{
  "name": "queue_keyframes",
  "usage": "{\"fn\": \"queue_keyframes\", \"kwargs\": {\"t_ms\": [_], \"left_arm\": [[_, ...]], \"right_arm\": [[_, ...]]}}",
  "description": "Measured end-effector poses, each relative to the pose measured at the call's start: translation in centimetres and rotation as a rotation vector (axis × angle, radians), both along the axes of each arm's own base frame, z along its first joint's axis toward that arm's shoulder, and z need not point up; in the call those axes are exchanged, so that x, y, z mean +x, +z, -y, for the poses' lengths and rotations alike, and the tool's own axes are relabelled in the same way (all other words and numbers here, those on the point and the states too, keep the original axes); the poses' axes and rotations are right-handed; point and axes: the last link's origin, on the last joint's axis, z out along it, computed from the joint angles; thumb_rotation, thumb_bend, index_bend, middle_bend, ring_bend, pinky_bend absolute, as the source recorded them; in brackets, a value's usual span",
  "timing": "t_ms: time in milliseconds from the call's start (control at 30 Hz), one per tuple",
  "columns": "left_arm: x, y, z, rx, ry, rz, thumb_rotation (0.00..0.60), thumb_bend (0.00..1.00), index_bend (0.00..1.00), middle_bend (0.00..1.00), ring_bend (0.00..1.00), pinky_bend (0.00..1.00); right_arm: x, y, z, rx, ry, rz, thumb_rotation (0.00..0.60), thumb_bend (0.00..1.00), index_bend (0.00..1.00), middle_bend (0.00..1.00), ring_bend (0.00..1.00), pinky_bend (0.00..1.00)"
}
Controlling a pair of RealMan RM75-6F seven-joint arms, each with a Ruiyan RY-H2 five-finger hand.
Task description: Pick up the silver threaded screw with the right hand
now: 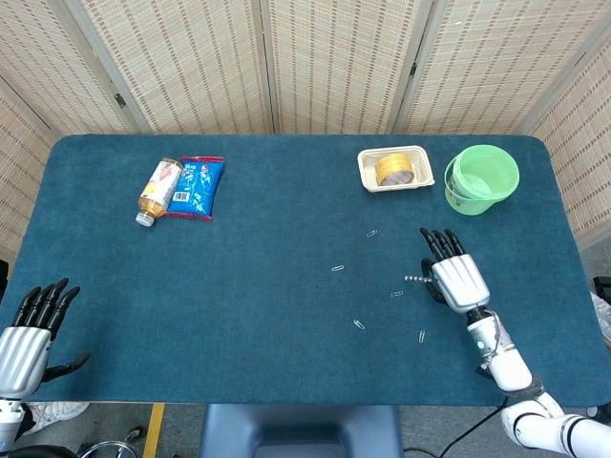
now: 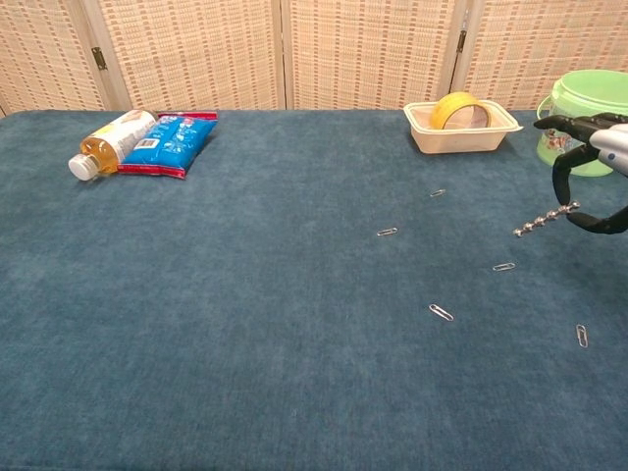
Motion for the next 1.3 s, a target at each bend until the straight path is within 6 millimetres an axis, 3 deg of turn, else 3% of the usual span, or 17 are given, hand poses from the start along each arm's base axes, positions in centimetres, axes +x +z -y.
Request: {"fn": "queue_keyframes", "kwargs": {"t_ms": [300, 867, 1067, 1300], "left_arm": [[0.0, 0.1, 0.1, 0.000, -0.002, 0.002, 0.600, 0.20, 0.00, 0.00, 0.00, 0.00], [0.0, 0.1, 0.1, 0.001, -0.001, 0.005, 0.600, 0.20, 0.00, 0.00, 0.00, 0.00], [0.0, 0.1, 0.1, 0.004, -0.003, 0.005, 0.600, 0.20, 0.00, 0.00, 0.00, 0.00], [0.0, 0.0, 0.1, 0.001, -0.002, -0.008, 0.600, 0.20, 0.00, 0.00, 0.00, 0.00]], "right_arm": [[0.5, -1.4, -0.7, 0.047, 0.012, -0.017, 0.600, 0.43, 0.77, 0.04, 0.00, 0.00], [0.5, -1.7, -0.8, 0.059, 0.017, -0.016, 0.600, 0.42, 0.77, 0.04, 0.00, 0.00], [0.5, -1.3, -0.7, 0.040, 0.018, -0.002, 0.600, 0.43, 0.77, 0.04, 0.00, 0.00], [-0.2, 0.7, -0.8, -0.009, 0.007, 0.006, 0.600, 0.42, 0.77, 0.04, 0.00, 0.00]]}}
